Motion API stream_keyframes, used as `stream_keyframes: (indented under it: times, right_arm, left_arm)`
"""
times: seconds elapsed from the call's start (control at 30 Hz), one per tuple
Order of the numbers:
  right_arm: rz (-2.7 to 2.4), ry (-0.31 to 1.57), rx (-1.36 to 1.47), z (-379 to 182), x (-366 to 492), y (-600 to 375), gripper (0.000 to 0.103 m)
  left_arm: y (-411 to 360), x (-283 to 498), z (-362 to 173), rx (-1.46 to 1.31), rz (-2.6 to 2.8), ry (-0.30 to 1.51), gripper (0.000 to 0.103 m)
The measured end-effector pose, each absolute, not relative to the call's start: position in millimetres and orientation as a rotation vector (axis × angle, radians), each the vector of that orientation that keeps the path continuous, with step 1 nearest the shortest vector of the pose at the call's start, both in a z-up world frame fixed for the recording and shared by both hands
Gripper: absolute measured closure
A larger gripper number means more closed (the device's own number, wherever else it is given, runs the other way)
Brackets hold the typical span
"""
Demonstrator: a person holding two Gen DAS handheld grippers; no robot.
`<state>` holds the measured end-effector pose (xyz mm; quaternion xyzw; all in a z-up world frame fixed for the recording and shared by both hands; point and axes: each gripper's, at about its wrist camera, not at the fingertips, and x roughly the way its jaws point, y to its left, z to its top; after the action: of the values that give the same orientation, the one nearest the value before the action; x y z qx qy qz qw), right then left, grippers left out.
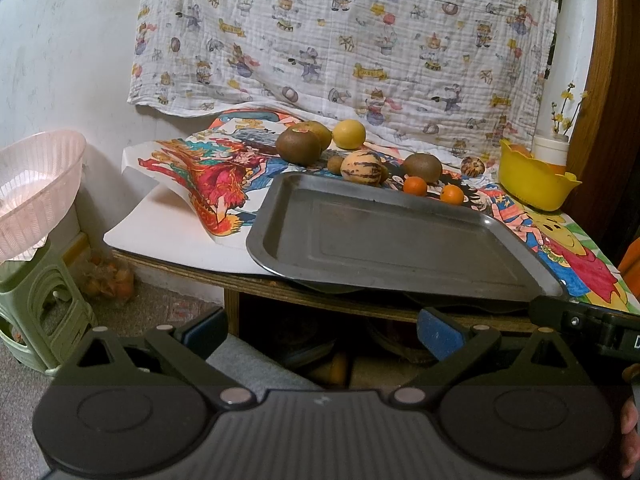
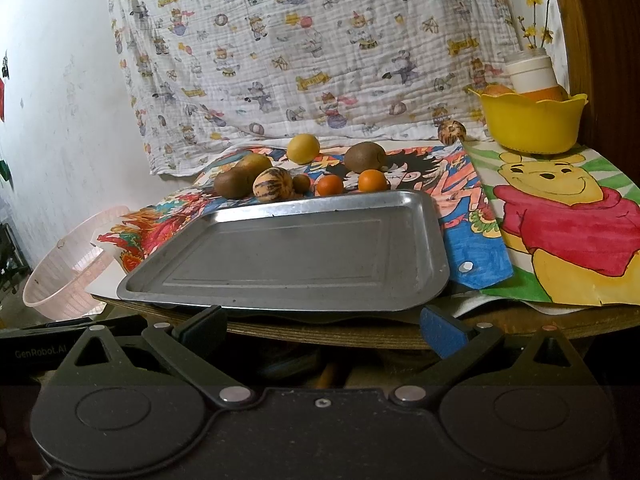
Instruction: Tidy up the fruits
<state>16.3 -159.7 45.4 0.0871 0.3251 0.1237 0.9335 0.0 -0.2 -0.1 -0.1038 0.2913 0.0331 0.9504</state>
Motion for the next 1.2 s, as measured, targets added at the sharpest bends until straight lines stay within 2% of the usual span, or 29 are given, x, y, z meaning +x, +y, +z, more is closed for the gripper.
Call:
stream_keyframes:
  times: [1.2]
  right_arm:
    - [0.255, 0.676, 0.184, 44.0, 18.4, -161.0, 0.000]
  left_arm:
    - [0.0, 0.3, 0.0, -0.213, 0.067, 0.600, 0.000]
